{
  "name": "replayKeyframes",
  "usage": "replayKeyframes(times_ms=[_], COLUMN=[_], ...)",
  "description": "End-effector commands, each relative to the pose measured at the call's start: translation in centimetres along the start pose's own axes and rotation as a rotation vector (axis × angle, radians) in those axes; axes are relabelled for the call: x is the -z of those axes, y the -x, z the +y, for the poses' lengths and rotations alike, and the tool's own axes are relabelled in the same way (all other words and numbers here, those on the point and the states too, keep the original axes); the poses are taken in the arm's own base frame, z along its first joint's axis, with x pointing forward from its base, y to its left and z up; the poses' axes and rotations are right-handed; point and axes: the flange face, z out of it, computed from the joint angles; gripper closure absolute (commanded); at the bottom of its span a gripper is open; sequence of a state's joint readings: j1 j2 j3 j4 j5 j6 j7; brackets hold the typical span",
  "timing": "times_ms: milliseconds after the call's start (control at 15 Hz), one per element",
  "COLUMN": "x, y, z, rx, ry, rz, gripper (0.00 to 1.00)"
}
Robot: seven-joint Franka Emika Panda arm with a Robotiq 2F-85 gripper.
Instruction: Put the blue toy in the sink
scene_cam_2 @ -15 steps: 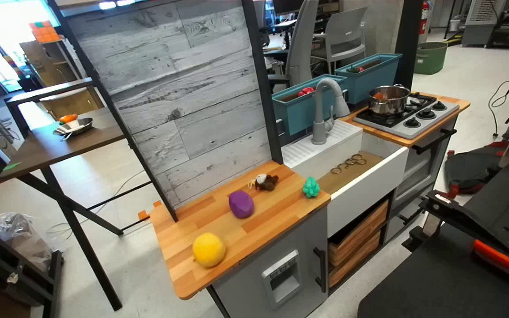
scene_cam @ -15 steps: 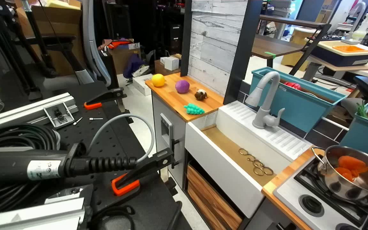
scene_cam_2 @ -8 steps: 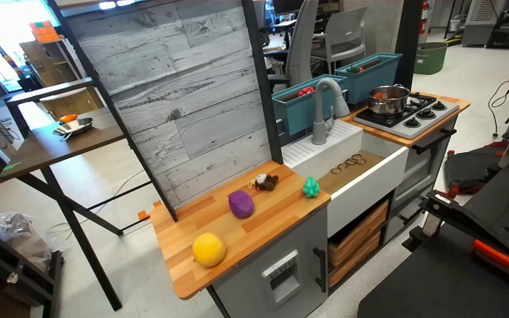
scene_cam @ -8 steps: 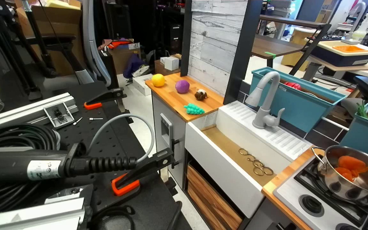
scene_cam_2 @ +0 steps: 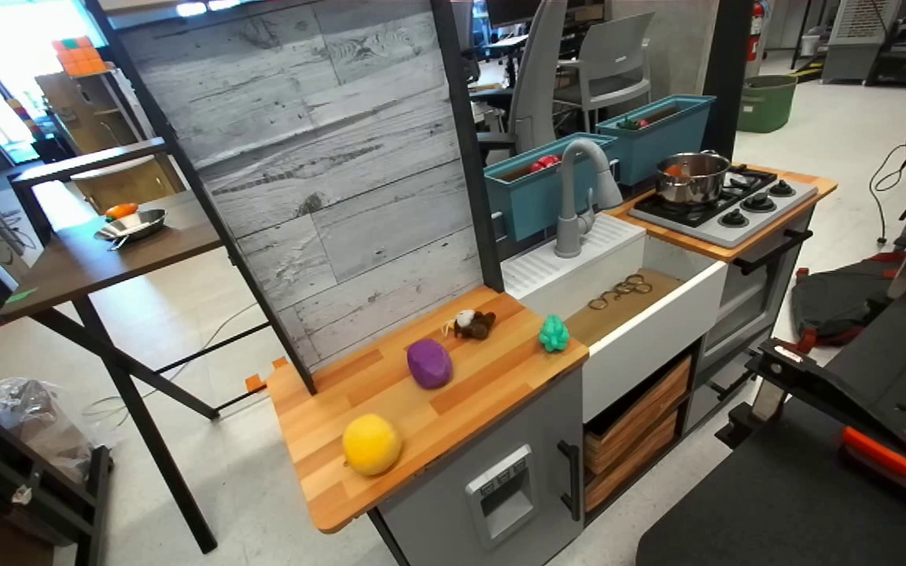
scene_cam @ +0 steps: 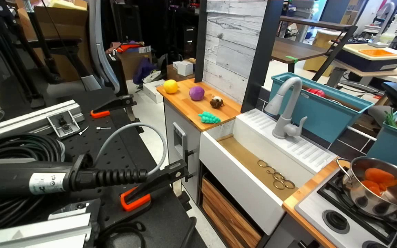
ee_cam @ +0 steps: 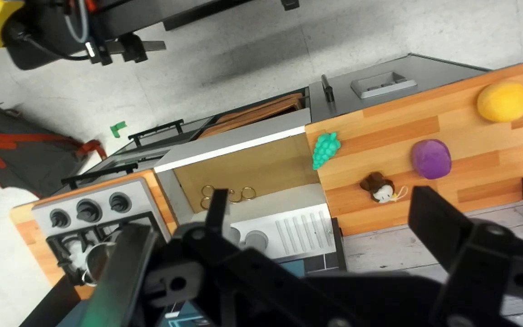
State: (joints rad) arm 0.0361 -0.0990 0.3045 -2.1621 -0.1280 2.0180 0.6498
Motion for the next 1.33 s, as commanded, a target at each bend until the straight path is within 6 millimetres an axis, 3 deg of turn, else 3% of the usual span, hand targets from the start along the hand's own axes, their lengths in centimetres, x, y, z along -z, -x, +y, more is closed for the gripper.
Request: replayKeyframes(times_ms=[0, 333, 600, 1267], x=[-7.8, -18.5, -24.8, -33.1], y=[-2.7, -5.7, -7.0, -8.6], z=[-1.1, -0.5, -0.6, -4.5], rx=[-0.133, -0.309, -0.425, -0.636], ry=[-0.028, -0.007, 0.031, 0.099], rz=[-0.040, -0.132, -0.189, -0.144], gripper=[0.00, 0.00, 0.00, 0.00])
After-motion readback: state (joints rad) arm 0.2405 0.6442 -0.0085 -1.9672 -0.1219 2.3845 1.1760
